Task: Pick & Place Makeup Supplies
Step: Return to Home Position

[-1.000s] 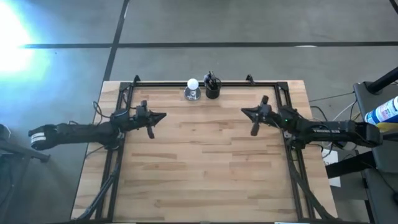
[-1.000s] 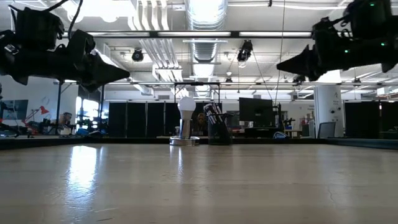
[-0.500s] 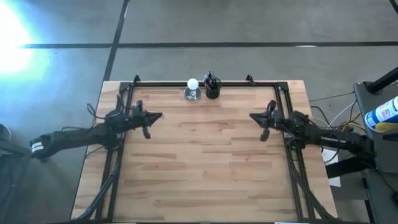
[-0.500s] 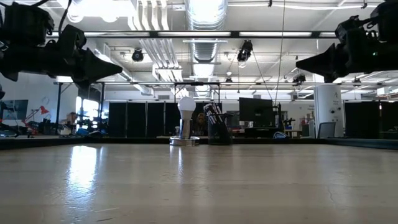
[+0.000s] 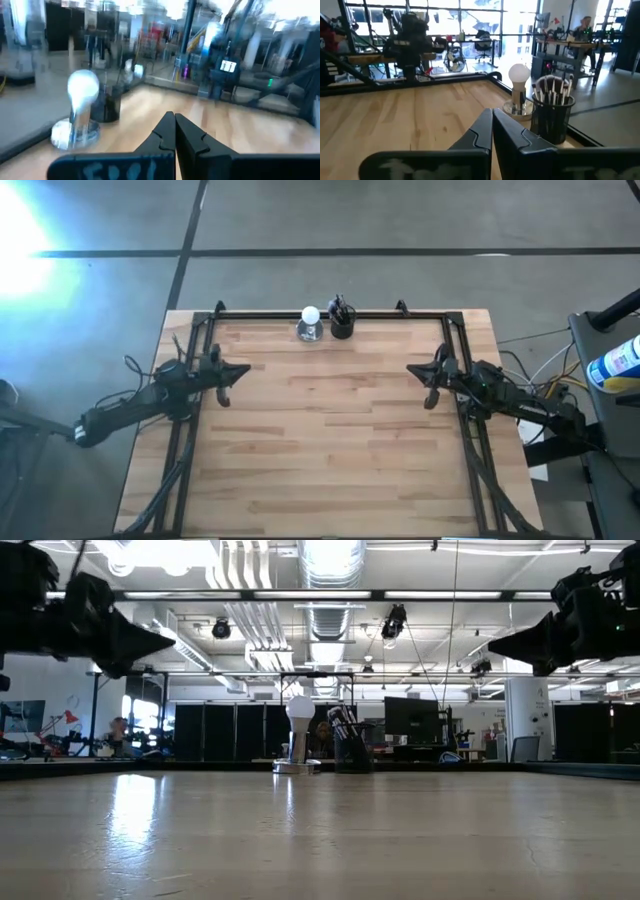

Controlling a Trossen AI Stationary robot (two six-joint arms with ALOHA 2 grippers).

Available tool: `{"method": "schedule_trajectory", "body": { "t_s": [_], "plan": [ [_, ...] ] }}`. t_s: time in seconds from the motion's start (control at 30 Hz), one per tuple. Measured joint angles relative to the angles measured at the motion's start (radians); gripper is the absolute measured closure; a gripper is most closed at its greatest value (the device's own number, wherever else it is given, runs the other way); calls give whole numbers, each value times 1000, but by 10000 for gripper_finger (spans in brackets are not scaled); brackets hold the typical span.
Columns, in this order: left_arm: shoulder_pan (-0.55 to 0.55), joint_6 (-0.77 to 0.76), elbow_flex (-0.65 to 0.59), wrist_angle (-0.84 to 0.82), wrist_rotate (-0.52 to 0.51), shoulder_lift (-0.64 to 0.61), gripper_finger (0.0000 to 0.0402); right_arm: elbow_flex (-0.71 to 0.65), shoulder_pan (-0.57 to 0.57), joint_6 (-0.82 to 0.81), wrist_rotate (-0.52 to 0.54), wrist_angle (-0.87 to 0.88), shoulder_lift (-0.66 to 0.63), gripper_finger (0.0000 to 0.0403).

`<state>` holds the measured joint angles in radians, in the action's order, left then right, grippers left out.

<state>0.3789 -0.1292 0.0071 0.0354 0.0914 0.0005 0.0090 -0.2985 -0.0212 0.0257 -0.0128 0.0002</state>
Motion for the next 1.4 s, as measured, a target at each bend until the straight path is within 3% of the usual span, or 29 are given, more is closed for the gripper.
{"method": "schedule_trajectory", "body": {
  "t_s": [0.43,1.4],
  "plan": [
    [1,13,0,-9,-49,1,401,0,2,-9,43,-7,3,394],
    [0,-44,-1,-14,-50,4,401,0,2,-5,47,-10,15,394]
  ]
}}
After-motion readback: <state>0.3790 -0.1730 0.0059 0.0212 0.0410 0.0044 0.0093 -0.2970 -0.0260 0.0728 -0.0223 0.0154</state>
